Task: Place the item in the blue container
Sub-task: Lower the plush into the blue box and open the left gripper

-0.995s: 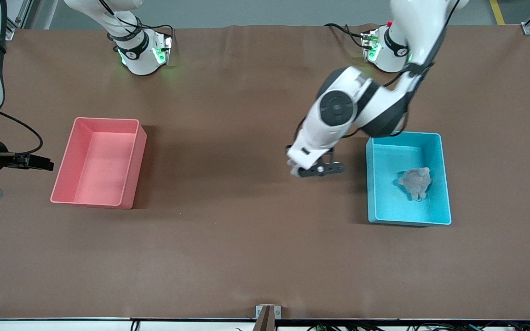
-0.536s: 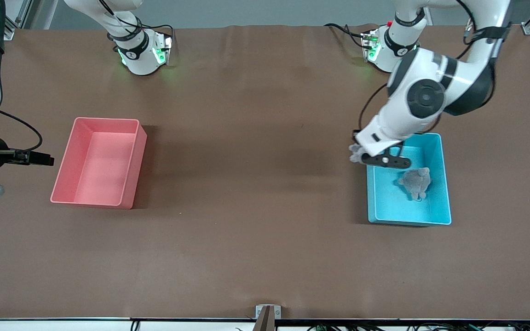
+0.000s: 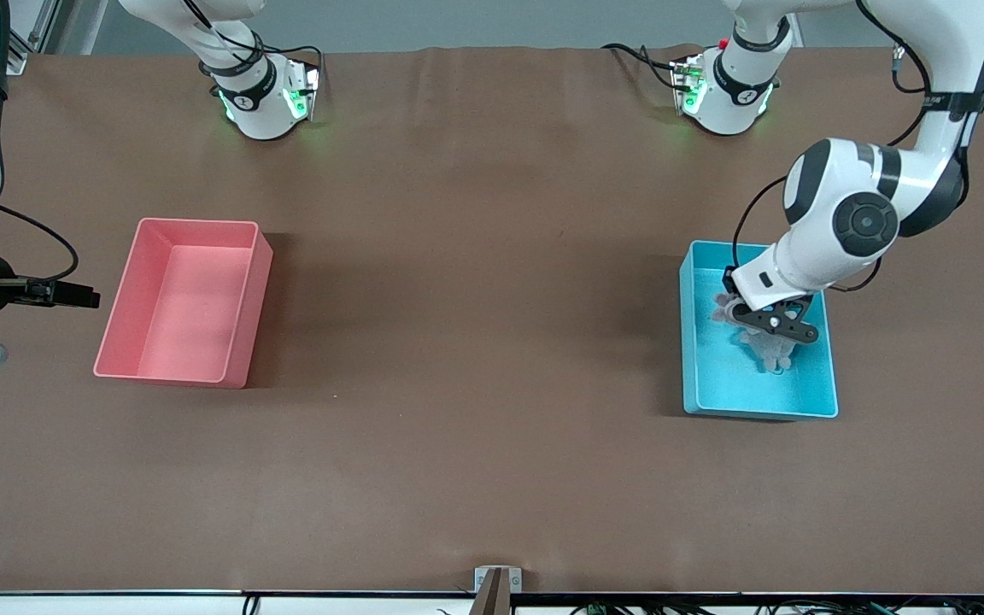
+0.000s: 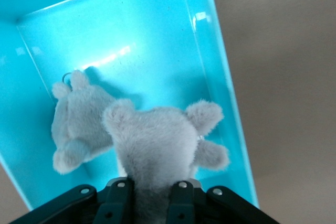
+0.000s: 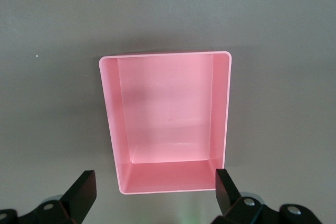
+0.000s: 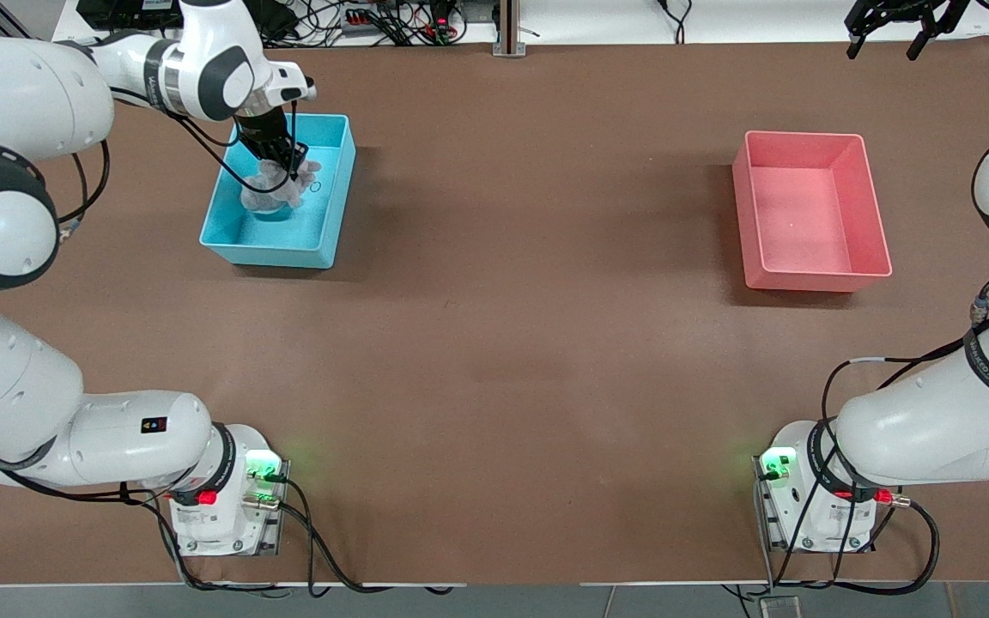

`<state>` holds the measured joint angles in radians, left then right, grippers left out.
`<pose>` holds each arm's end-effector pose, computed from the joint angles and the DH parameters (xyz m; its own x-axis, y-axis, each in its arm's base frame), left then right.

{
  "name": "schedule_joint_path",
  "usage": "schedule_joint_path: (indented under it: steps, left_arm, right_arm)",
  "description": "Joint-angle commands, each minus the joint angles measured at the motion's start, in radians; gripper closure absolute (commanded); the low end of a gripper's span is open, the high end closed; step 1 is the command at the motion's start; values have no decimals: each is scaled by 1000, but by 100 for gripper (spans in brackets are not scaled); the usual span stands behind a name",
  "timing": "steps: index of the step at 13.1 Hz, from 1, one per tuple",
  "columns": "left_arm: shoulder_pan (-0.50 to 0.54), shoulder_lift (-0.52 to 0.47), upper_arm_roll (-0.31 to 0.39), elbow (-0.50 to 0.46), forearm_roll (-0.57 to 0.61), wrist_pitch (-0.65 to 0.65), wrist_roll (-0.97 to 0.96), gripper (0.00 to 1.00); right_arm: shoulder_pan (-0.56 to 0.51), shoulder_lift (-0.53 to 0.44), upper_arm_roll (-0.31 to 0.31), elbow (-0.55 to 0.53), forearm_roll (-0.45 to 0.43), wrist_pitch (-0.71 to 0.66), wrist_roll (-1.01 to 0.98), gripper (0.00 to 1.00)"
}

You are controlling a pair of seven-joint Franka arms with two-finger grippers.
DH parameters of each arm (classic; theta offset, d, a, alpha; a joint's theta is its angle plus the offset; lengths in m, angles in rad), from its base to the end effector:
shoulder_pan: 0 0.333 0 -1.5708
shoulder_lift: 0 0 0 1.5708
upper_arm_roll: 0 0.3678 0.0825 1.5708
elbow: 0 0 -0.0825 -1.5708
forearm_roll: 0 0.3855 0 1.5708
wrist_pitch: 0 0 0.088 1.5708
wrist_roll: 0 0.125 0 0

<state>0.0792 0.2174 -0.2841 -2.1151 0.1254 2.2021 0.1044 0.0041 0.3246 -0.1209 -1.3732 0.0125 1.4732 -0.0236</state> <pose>0.5572 -0.1056 0.3373 0.9195 -0.3733 -0.1229 -0.3782 -0.9255 -0.0184 0.6430 -0.0614 0.5480 0.9710 -0.0914 -0.2210 -0.0889 -0.9958 0.0209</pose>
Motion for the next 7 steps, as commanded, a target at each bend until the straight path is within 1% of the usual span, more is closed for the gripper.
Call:
schedule_joint_path:
  steps: [1, 4, 7]
  left_arm:
    - [24, 60, -10, 9, 48, 59, 9, 75]
    - [24, 109, -6, 9, 48, 99, 9, 75]
    - [25, 155, 0, 9, 48, 143, 9, 70]
  right_arm:
    - [-13, -10, 3, 10, 0, -22, -6, 0]
    - [-16, -68, 3, -4, -3, -45, -18, 0]
    - [-16, -156, 3, -87, -3, -42, -18, 0]
